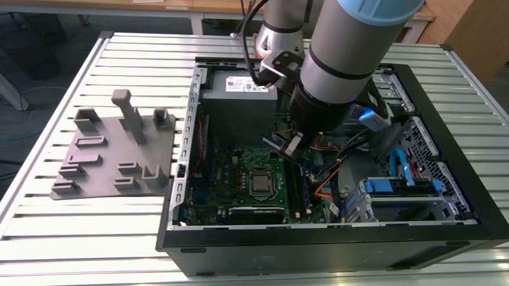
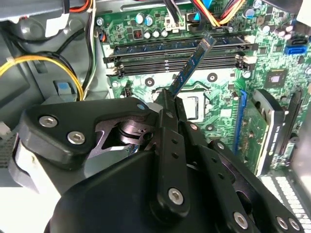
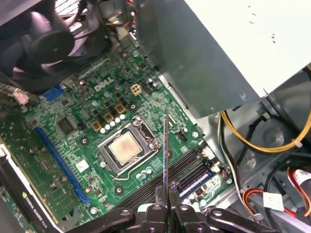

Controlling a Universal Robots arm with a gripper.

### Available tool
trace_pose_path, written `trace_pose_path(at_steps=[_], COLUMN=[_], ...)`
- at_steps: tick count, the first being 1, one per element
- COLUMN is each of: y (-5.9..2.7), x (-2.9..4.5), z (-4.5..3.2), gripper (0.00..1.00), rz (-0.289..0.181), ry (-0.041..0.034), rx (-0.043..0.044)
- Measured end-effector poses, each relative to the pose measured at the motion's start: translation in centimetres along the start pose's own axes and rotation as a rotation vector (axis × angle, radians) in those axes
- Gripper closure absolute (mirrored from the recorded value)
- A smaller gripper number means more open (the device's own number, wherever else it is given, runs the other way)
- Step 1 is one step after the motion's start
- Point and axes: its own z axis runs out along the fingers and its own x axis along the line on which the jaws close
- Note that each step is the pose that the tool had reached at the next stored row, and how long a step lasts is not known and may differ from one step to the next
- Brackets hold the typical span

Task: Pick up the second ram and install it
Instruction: 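Insert the second ram into the second slot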

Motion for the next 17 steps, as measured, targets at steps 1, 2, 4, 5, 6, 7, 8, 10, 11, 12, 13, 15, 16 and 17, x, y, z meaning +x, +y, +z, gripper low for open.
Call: trace_pose_path(at_steps=[1, 2, 4, 5, 6, 7, 8, 10, 11, 12, 13, 15, 16, 17], y=[0.00, 0.00, 0.00, 0.00, 0.00, 0.00, 0.00, 0.00, 0.00, 0.00, 0.00, -0.01, -0.01, -0.01], x=[0.00, 0.00, 0.00, 0.00, 0.00, 0.00, 0.00, 0.00, 0.00, 0.00, 0.00, 0.00, 0.00, 0.00], z=[0.01, 0.01, 0.02, 0.02, 0.03, 0.03, 0.03, 0.04, 0.04, 0.04, 0.04, 0.05, 0.05, 0.05], gripper=[0.89, 0.89, 0.89, 0.89, 0.89, 0.89, 0.89, 0.89, 0.89, 0.89, 0.89, 0.89, 0.89, 0.89], rz=[0.013, 0.026, 0.053, 0.067, 0.082, 0.097, 0.113, 0.143, 0.157, 0.171, 0.184, 0.207, 0.217, 0.226], ry=[-0.0013, -0.0026, -0.0054, -0.0068, -0.0083, -0.0099, -0.0114, -0.0146, -0.0160, -0.0174, -0.0188, -0.0212, -0.0221, -0.0231], rx=[0.0006, 0.0012, 0.0023, 0.0030, 0.0036, 0.0043, 0.0049, 0.0062, 0.0069, 0.0075, 0.0080, 0.0090, 0.0095, 0.0098])
